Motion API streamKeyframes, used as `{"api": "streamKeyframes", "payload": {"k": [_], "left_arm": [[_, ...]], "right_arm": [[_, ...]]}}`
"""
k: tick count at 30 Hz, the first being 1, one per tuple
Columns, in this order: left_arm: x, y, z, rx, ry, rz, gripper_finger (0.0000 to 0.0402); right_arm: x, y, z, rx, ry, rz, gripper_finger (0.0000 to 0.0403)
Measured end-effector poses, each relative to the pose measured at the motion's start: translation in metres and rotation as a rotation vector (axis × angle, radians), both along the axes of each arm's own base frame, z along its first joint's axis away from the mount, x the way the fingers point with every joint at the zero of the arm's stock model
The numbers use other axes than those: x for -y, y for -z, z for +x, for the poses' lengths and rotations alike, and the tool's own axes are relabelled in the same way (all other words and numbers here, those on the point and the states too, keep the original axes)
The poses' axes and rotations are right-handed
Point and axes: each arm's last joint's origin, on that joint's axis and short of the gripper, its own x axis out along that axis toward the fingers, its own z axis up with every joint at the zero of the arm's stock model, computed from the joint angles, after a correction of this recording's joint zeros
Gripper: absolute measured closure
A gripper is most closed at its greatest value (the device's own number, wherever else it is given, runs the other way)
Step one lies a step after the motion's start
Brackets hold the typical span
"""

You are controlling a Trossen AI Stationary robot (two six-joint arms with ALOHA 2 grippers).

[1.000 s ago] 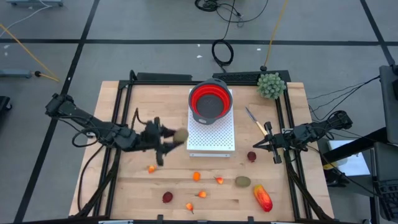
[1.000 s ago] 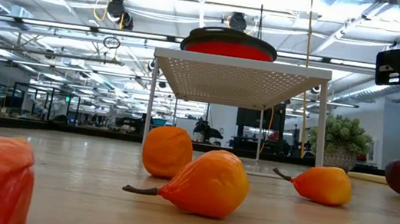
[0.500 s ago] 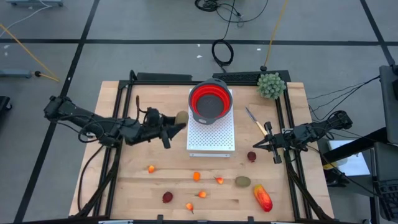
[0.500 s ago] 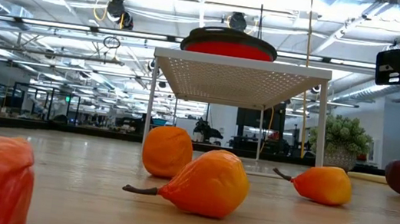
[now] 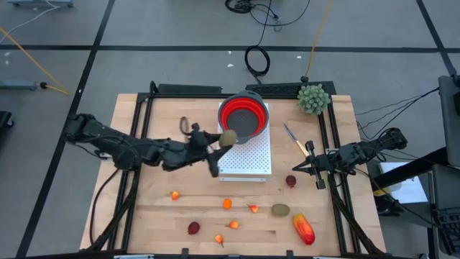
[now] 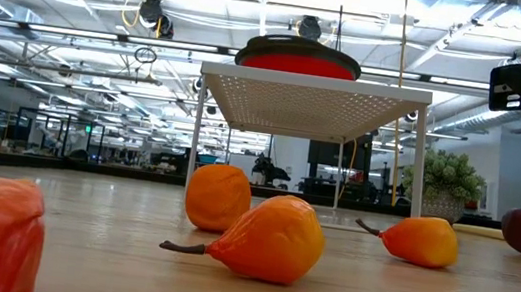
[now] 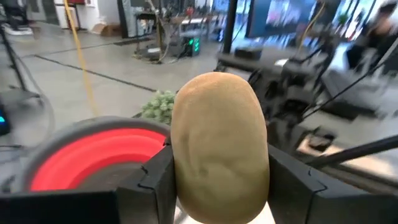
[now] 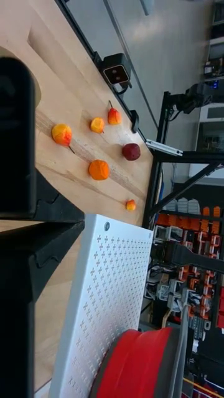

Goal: Pick & Place Fruit
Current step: Put the green kiwi into the red strainer bowl

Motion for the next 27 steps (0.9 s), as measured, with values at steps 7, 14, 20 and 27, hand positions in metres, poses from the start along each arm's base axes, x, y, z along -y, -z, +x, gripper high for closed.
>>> {"api": "streamKeyframes", "payload": {"k": [7,14,20,27], "left_arm": [[-0.018,-0.014,0.041,-0.211,-0.092,0.099,0.0206],[-0.049,-0.020,0.070,-0.333,-0.173,0.200,0.0216],[-0.082,-0.019,0.077,-0.366,-0.184,0.176,0.0216],[-0.122,-0.011,0.073,-0.397,-0.129,0.030,0.0214]], "right_arm": [[0.000,0.000,0.000,0.000,0.000,0.000,0.0403],[0.000,0.000,0.000,0.000,0.000,0.000,0.0403],[0.000,0.000,0.000,-0.003,0.000,-0.001,0.0403],[0.000,0.000,0.000,-0.003,0.000,-0.001,0.0403]]}}
